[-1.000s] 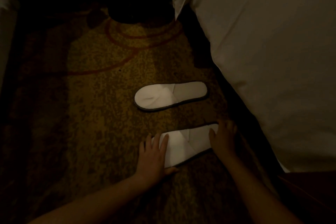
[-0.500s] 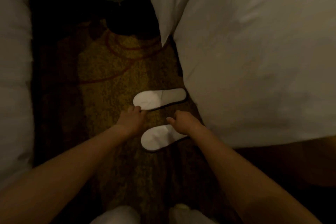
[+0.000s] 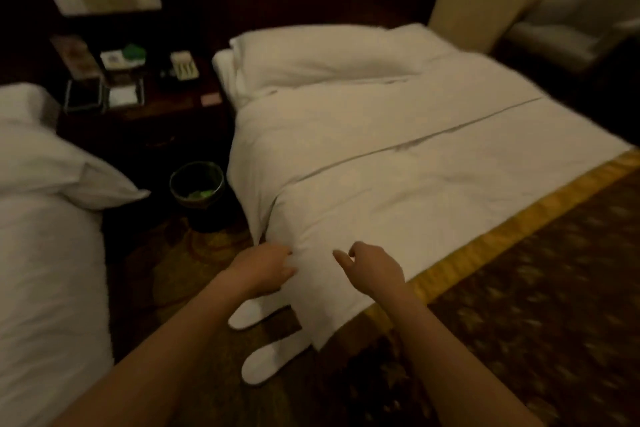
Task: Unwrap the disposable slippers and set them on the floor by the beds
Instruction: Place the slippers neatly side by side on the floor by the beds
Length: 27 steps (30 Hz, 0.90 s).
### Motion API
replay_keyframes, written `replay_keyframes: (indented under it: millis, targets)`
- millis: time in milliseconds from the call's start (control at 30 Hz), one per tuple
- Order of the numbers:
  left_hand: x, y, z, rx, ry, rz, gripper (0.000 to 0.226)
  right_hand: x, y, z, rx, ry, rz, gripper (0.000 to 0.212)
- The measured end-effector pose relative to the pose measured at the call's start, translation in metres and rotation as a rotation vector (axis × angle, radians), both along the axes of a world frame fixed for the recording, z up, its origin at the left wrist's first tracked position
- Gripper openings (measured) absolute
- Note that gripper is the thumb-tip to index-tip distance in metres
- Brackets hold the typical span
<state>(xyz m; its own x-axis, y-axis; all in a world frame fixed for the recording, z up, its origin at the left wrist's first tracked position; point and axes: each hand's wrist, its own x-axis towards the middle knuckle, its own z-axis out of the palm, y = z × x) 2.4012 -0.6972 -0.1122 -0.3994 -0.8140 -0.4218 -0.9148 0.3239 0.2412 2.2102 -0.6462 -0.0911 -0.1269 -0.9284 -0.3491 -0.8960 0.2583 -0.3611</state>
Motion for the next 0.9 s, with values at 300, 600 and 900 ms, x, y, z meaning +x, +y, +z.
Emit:
replay_keyframes:
  millis: [300, 600, 900]
  targets:
    - [-0.147, 0.092, 0.136, -0.1, 0.093, -0.291, 0.052, -0.135, 0.178, 0.128, -0.058, 0.016, -0.449, 0.058]
    - [-0.351, 0.273, 0.187, -0.095, 0.087, -0.729, 0.06, -0.27, 0.419, 0.172, -0.082, 0.048, -0.892, 0.068]
    - [-0.565, 0.473, 0.172, -0.155, 0.129, -0.903, 0.065, -0.43, 0.614, 0.153, -0.038, 0.077, -1.089, 0.06]
